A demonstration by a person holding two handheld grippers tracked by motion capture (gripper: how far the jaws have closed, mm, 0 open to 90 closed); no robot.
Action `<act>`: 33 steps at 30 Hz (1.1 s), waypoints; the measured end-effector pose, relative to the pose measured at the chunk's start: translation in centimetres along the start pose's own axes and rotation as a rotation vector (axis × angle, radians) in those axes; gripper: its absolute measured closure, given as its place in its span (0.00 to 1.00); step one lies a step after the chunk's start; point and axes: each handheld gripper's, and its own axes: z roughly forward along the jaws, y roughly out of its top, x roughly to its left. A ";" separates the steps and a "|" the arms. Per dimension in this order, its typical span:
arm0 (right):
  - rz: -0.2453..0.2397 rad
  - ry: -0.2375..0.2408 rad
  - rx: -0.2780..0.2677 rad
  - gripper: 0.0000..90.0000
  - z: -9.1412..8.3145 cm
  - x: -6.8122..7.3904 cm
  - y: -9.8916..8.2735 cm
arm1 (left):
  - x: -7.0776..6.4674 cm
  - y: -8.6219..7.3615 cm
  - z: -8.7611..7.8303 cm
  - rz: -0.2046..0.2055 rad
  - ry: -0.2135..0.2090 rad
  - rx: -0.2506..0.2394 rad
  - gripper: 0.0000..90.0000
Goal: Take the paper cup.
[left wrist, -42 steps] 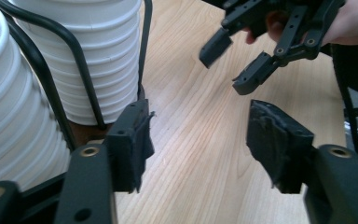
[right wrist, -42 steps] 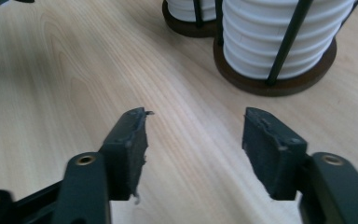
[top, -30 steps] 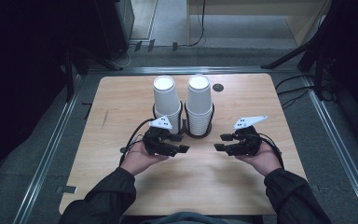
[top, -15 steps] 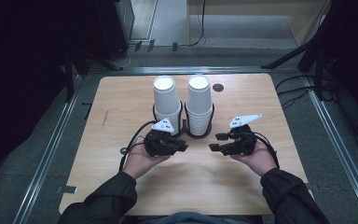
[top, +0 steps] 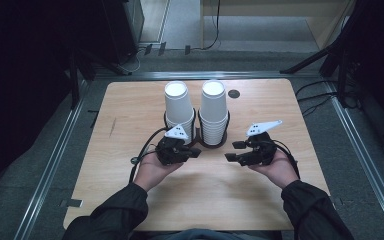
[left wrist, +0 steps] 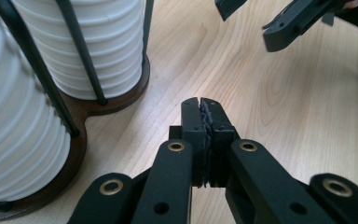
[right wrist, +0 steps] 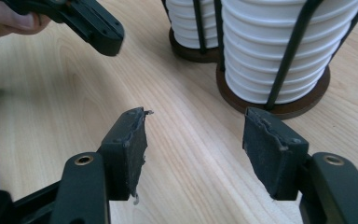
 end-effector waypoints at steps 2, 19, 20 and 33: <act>-0.010 0.003 0.002 0.45 -0.1 0.2 -0.1 | 0.1 0.1 0.3 0.011 -0.017 0.002 0.99; -0.026 -0.087 -0.030 0.34 -3.2 -0.8 2.3 | 0.8 2.9 -0.2 -0.032 -0.004 -0.047 1.00; -0.034 -0.097 -0.036 0.34 -3.7 -0.9 2.9 | 0.8 3.1 -0.1 -0.036 0.003 -0.052 1.00; -0.054 -0.096 -0.044 0.33 -3.6 -2.3 8.3 | 0.6 5.4 0.7 -0.104 0.183 -0.115 1.00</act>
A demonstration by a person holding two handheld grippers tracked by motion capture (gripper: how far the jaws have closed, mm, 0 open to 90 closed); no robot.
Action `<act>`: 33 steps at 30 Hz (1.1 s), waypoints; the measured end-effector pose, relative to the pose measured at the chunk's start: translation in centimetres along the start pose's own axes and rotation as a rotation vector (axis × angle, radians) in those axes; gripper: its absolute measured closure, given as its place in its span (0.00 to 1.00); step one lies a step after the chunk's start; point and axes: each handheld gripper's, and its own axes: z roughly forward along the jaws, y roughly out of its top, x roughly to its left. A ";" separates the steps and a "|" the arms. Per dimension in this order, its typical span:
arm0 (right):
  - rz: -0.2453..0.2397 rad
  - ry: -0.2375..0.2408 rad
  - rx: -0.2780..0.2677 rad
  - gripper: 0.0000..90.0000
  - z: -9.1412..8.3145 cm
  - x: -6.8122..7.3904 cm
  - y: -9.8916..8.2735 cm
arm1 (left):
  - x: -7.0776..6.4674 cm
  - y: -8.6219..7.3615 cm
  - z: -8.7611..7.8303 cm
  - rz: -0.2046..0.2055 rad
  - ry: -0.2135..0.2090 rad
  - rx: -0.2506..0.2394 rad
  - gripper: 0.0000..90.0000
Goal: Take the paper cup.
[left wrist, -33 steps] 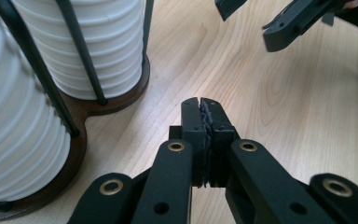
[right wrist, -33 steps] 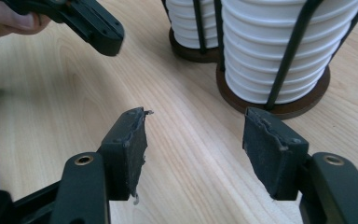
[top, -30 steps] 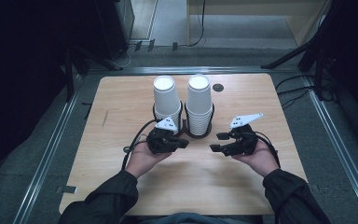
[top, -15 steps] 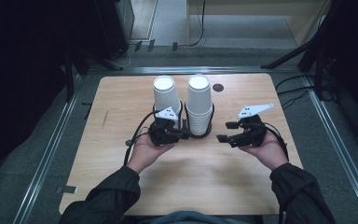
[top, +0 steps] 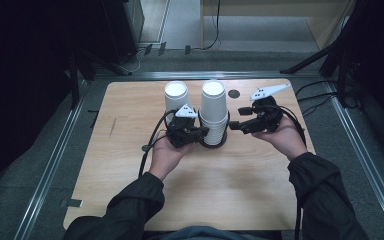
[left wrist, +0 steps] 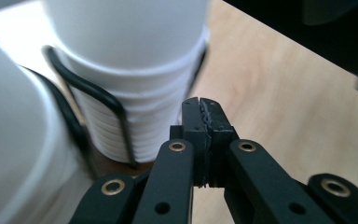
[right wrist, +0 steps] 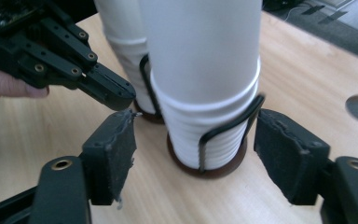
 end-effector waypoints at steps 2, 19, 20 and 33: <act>-0.003 -0.007 -0.001 0.31 0.2 -0.2 0.8 | -0.3 0.0 0.3 -0.008 0.031 -0.008 1.00; -0.013 0.017 0.027 0.15 3.1 -0.2 7.1 | -0.5 -0.2 1.3 -0.036 0.067 -0.012 1.00; -0.014 0.010 0.035 0.15 3.2 -0.2 7.4 | -0.5 -0.2 1.3 -0.042 0.065 -0.012 1.00; -0.137 -0.050 0.294 0.25 5.5 1.1 12.4 | -0.5 -0.2 1.8 -0.046 0.065 -0.007 1.00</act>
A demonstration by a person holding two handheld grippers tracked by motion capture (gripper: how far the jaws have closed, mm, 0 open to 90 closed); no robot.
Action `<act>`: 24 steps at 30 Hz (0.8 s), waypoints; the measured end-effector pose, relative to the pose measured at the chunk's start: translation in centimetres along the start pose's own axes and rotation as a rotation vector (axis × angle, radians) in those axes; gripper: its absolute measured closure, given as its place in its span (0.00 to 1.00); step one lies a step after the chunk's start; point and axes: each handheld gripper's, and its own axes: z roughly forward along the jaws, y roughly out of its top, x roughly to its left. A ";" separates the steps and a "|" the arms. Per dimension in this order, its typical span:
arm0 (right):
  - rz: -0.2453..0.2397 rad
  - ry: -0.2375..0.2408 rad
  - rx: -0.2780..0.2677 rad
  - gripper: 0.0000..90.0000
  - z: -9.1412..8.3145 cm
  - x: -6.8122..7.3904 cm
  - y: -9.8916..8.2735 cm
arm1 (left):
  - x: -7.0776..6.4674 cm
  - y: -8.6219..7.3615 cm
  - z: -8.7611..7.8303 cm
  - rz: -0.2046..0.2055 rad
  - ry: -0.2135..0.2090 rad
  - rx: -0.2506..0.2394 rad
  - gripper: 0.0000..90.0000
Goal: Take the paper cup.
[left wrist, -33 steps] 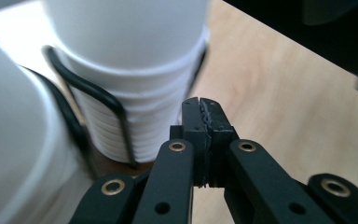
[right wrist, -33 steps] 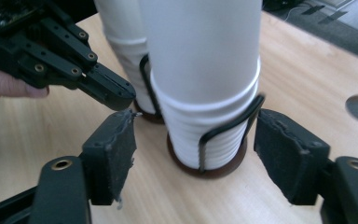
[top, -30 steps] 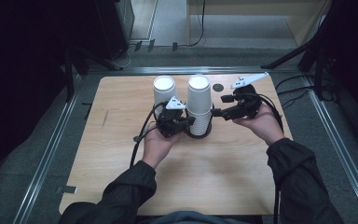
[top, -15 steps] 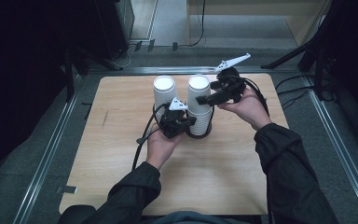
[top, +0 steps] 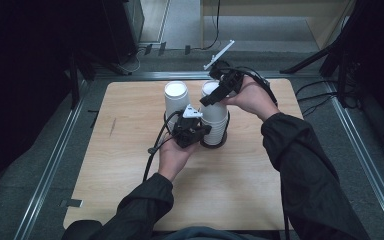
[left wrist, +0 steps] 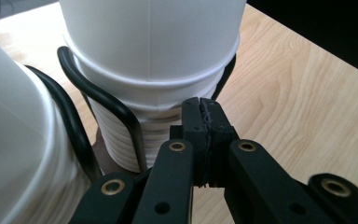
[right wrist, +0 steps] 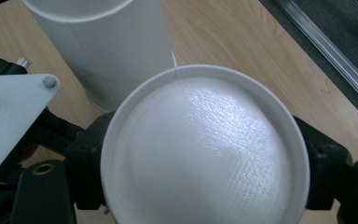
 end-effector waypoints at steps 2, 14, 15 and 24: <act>-0.003 -0.003 0.008 0.26 0.0 0.0 0.1 | 0.1 -0.1 -0.1 0.000 0.004 -0.006 1.00; -0.045 -0.043 0.084 0.27 -0.2 0.9 1.2 | 0.5 -0.3 -0.3 -0.005 -0.005 -0.024 1.00; -0.044 -0.040 0.083 0.27 -0.2 0.9 1.2 | 0.4 -0.3 -0.3 0.000 -0.002 -0.025 1.00; 0.006 -0.048 0.015 0.28 -2.0 0.6 1.8 | 0.2 -0.2 -0.1 0.005 0.007 -0.001 1.00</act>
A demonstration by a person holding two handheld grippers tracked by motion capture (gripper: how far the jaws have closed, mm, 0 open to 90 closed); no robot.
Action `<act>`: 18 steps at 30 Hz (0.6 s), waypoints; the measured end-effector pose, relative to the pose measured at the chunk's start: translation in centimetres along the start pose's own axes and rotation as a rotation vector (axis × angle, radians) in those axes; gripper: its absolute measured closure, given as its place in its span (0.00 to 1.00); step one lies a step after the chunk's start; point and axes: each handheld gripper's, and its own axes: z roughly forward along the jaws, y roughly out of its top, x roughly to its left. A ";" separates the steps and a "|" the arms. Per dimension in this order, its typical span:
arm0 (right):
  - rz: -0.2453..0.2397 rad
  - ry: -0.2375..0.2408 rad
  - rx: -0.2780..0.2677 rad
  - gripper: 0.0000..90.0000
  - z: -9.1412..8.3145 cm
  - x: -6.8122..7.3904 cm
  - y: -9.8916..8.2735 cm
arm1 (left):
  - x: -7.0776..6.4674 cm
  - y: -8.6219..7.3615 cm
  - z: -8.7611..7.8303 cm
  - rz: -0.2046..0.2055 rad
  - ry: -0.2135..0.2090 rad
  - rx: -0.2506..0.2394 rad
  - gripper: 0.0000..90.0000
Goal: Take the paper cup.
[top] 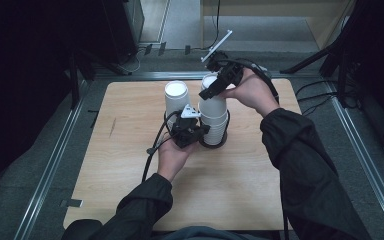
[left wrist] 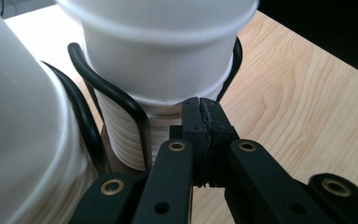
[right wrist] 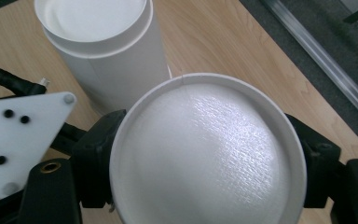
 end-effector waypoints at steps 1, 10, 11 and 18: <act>0.000 0.000 0.000 0.28 0.0 0.0 0.0 | 0.0 0.0 0.0 0.000 0.000 0.000 1.00; -0.005 0.016 -0.047 0.28 -3.9 -0.1 0.7 | 0.0 0.0 0.0 0.003 -0.015 0.000 0.96; -0.005 0.019 -0.048 0.28 -4.4 -0.1 0.8 | 0.0 0.0 0.0 -0.002 -0.020 0.001 0.96; -0.018 0.000 -0.083 0.28 -8.1 0.6 1.6 | 0.3 0.0 -0.3 -0.011 -0.062 0.010 0.93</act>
